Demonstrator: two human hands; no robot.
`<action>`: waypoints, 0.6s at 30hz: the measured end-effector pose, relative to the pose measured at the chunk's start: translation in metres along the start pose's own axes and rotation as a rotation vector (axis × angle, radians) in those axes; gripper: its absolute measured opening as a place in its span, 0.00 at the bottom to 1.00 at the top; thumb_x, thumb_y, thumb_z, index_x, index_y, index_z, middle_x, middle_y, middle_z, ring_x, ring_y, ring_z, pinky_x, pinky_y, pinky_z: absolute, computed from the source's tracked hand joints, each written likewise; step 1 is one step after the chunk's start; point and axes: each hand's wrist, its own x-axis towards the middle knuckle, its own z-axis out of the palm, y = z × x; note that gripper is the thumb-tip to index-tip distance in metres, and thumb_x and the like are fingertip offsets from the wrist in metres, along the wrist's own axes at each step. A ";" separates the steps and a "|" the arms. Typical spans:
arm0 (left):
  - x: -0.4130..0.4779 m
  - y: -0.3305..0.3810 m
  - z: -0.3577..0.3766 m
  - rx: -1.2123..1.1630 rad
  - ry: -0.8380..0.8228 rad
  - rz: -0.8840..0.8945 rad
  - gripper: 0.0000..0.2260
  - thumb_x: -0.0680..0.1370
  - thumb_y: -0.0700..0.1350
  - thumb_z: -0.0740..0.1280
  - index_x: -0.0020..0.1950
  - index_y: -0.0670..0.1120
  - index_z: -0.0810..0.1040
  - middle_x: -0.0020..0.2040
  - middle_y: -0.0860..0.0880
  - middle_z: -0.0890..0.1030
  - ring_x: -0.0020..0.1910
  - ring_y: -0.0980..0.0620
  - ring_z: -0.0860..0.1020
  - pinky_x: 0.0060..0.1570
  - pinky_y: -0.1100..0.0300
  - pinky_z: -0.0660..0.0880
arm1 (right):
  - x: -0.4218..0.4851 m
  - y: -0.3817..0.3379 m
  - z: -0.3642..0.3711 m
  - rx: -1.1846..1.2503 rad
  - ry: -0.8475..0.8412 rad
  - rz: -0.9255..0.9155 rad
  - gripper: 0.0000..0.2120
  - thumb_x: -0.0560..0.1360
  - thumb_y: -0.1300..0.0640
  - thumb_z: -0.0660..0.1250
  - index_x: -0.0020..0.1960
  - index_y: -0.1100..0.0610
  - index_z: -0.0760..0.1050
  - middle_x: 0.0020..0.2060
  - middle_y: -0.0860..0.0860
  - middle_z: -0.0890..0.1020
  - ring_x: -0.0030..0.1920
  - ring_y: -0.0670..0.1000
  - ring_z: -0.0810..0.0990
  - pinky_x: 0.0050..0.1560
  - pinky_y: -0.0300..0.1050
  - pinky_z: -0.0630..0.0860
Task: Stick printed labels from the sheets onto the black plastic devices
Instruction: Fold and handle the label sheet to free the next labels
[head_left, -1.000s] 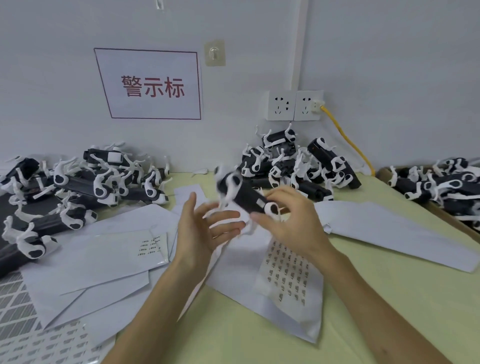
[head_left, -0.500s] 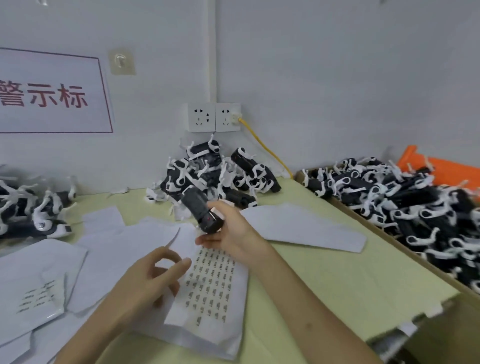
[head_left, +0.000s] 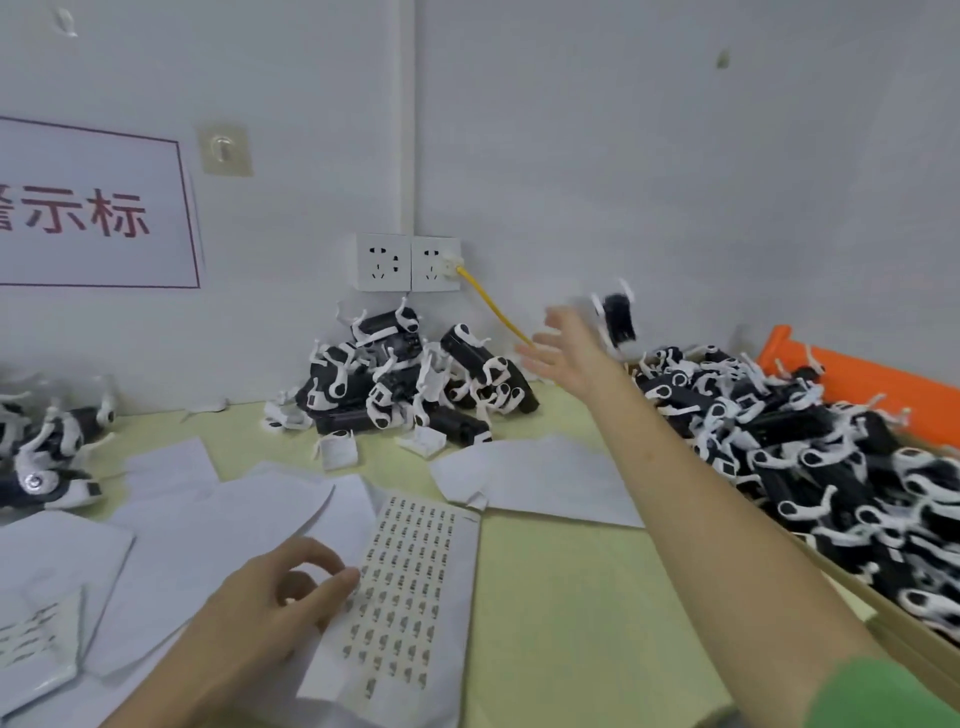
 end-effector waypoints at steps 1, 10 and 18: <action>0.000 -0.001 0.001 0.026 -0.001 0.002 0.08 0.78 0.57 0.69 0.47 0.53 0.82 0.28 0.53 0.81 0.24 0.60 0.73 0.37 0.57 0.69 | -0.003 0.014 0.003 -0.107 -0.026 0.002 0.18 0.84 0.54 0.59 0.71 0.59 0.68 0.68 0.61 0.75 0.50 0.58 0.84 0.50 0.51 0.79; -0.004 -0.003 -0.008 -0.131 -0.316 0.050 0.15 0.73 0.50 0.78 0.55 0.60 0.79 0.34 0.52 0.77 0.34 0.55 0.74 0.38 0.65 0.70 | -0.063 0.100 0.064 -0.434 -0.360 -0.099 0.10 0.82 0.60 0.62 0.50 0.54 0.82 0.42 0.50 0.87 0.38 0.49 0.84 0.41 0.41 0.77; -0.002 -0.001 -0.013 -0.485 0.017 -0.014 0.19 0.73 0.36 0.77 0.61 0.46 0.78 0.41 0.38 0.84 0.41 0.42 0.84 0.45 0.58 0.80 | -0.113 0.123 0.082 -0.759 -0.764 -0.494 0.08 0.77 0.52 0.70 0.55 0.49 0.83 0.50 0.45 0.86 0.54 0.45 0.83 0.60 0.46 0.77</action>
